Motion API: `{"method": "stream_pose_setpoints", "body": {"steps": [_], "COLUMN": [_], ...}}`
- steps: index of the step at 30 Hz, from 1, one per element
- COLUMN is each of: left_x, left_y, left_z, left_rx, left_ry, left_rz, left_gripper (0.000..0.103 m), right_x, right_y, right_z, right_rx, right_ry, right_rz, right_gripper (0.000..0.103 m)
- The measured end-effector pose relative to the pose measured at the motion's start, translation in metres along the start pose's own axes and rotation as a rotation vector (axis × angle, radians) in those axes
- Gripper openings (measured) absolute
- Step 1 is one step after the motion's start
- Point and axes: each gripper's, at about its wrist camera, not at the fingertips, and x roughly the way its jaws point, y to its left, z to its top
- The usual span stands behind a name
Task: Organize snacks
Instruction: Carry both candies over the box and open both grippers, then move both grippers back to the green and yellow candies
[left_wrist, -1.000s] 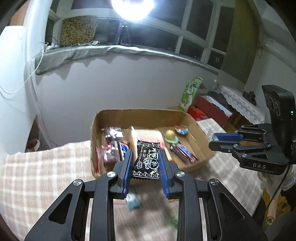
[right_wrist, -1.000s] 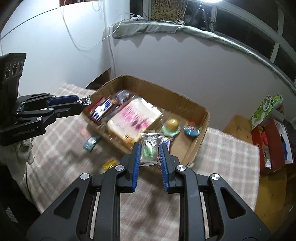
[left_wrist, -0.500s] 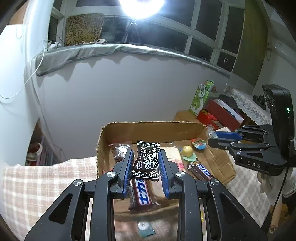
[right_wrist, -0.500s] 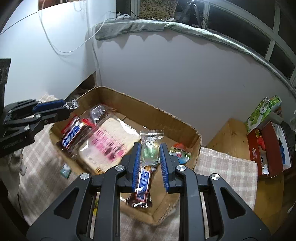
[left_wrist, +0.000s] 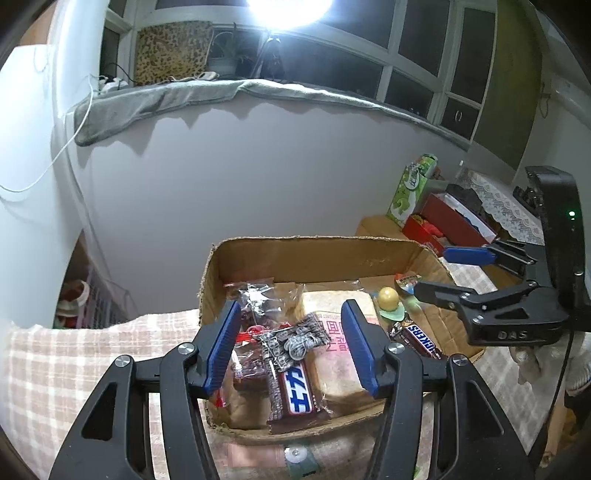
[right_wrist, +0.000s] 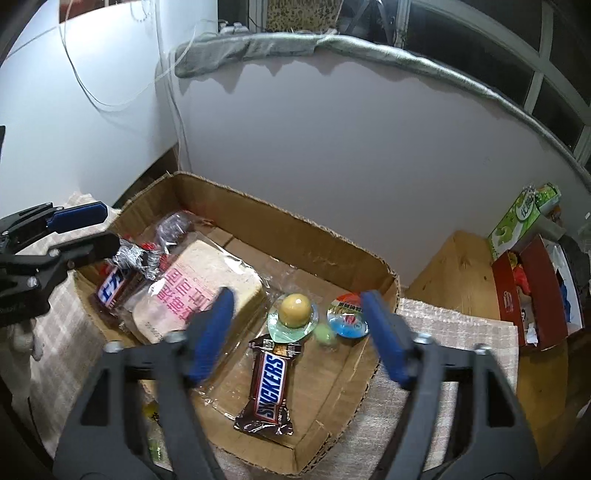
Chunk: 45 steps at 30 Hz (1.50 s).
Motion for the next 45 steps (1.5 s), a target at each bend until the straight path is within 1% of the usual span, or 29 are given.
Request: {"method": "stream_pose_setpoints", "body": {"steps": [8,12,21,24,29,33,38,39,41,42,43,45], "left_x": [-0.009,-0.016,-0.040,-0.052,-0.072,-0.074,-0.056,-0.053,-0.047,-0.045,-0.042,-0.038], "left_y": [-0.001,0.004,0.014,0.010,-0.001,-0.018,-0.036,-0.038,-0.044,-0.046,-0.048,-0.051], "left_z": [-0.002,-0.007,-0.027,-0.036,-0.056,-0.074,-0.095,-0.098,-0.103,-0.104,-0.106,-0.110], "left_rx": [0.004,0.000,-0.022,-0.015,0.009,0.054,0.088,0.091,0.102,0.107,0.114,0.121], "left_ry": [-0.005,-0.009,-0.008,-0.018,-0.029,-0.003,0.079,0.088,0.111,0.119,0.130,0.147], "left_rz": [-0.002,0.007,0.007,0.003,-0.030,-0.071,-0.149,-0.156,-0.176,-0.181,-0.186,-0.193], "left_gripper": [0.056,0.056,0.056,0.056,0.056,0.056,0.056,0.056,0.056,0.056,0.054,0.052], "right_x": [-0.009,-0.017,-0.050,-0.061,-0.074,-0.076,-0.069,-0.066,-0.060,-0.056,-0.053,-0.046], "right_y": [0.010,0.013,0.028,0.032,0.042,0.050,0.054,0.056,0.057,0.058,0.059,0.062], "right_z": [-0.005,-0.009,-0.027,-0.037,-0.056,-0.071,-0.081,-0.083,-0.087,-0.089,-0.091,-0.094], "right_rx": [-0.042,-0.055,-0.077,-0.073,-0.088,-0.103,-0.108,-0.113,-0.120,-0.124,-0.131,-0.144], "right_ry": [0.015,0.013,-0.016,-0.019,-0.014,0.009,0.038,0.047,0.063,0.075,0.086,0.099], "right_rz": [-0.033,-0.027,0.018,0.056,0.111,0.157,0.204,0.210,0.224,0.234,0.240,0.243], "right_gripper": [0.080,0.080,0.080,0.080,0.080,0.080,0.080,0.079,0.076,0.070,0.067,0.066]}}
